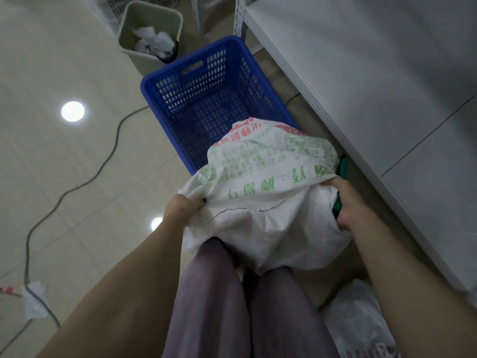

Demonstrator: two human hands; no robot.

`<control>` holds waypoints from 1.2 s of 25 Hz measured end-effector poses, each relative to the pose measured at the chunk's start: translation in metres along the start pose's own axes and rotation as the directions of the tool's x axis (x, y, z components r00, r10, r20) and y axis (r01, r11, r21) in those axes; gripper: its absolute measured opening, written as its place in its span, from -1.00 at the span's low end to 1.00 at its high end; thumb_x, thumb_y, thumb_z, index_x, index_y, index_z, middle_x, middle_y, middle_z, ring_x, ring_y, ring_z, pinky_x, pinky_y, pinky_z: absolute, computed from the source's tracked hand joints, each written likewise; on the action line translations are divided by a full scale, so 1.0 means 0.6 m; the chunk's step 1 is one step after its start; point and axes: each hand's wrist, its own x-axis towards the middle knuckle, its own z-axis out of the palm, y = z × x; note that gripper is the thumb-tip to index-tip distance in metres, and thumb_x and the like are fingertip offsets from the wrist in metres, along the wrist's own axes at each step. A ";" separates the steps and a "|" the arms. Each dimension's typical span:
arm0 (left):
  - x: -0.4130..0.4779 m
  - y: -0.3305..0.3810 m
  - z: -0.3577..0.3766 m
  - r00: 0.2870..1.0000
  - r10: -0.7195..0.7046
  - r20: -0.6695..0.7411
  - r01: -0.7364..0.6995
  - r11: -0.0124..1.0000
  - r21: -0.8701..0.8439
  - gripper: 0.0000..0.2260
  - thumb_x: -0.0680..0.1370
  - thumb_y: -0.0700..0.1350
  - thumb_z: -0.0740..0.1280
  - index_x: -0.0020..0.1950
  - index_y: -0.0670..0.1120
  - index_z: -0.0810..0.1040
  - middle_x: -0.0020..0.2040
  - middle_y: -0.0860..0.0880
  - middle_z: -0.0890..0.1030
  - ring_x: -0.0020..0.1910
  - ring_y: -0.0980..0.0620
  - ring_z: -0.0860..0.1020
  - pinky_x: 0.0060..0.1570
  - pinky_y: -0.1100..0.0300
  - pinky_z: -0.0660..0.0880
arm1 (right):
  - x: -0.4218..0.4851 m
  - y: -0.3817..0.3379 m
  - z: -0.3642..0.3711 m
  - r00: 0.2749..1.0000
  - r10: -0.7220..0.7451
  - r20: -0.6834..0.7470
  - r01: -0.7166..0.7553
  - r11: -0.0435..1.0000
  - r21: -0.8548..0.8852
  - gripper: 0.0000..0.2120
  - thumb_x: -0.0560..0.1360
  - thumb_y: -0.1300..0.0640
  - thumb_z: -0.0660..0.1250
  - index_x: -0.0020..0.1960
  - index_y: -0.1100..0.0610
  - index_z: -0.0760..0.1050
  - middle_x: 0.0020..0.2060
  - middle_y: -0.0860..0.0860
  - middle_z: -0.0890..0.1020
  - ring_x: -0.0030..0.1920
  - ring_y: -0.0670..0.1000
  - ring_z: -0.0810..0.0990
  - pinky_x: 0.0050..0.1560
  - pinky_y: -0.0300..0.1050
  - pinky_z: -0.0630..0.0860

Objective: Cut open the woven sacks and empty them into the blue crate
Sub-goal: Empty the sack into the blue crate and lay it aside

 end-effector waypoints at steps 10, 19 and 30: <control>-0.104 0.011 -0.014 0.997 0.058 0.059 0.004 0.677 -0.736 -0.71 0.49 -0.09 0.38 0.17 -0.15 0.48 -0.08 -0.05 0.55 -0.17 0.02 0.52 -0.05 0.12 0.46 | -0.134 0.008 0.005 0.947 -0.156 0.280 0.096 0.972 0.217 -0.77 0.47 0.08 0.30 -0.25 0.12 0.67 -0.26 0.09 0.65 -0.12 0.10 0.60 0.23 0.02 0.43; -0.227 0.003 -0.005 0.956 0.273 -0.112 -0.214 0.379 -0.900 -0.94 0.52 -0.17 0.34 -0.02 -0.09 0.55 -0.06 -0.06 0.62 -0.08 0.01 0.61 -0.07 0.12 0.56 | -0.214 -0.007 -0.081 0.841 -0.417 0.346 0.297 0.889 0.350 -0.56 0.52 0.17 0.17 -0.44 0.08 0.66 -0.40 0.03 0.66 -0.39 0.01 0.65 -0.19 -0.17 0.53; -0.317 0.034 -0.057 0.793 0.560 -0.241 -0.414 0.203 -0.887 -0.80 0.59 -0.17 0.23 0.19 -0.14 0.52 0.08 -0.11 0.62 0.05 -0.02 0.62 -0.04 0.13 0.58 | -0.272 -0.075 -0.134 0.818 -0.527 0.229 0.406 0.813 0.417 -0.87 0.49 0.16 0.24 -0.13 0.14 0.56 -0.28 0.04 0.62 -0.20 0.05 0.61 -0.02 -0.13 0.54</control>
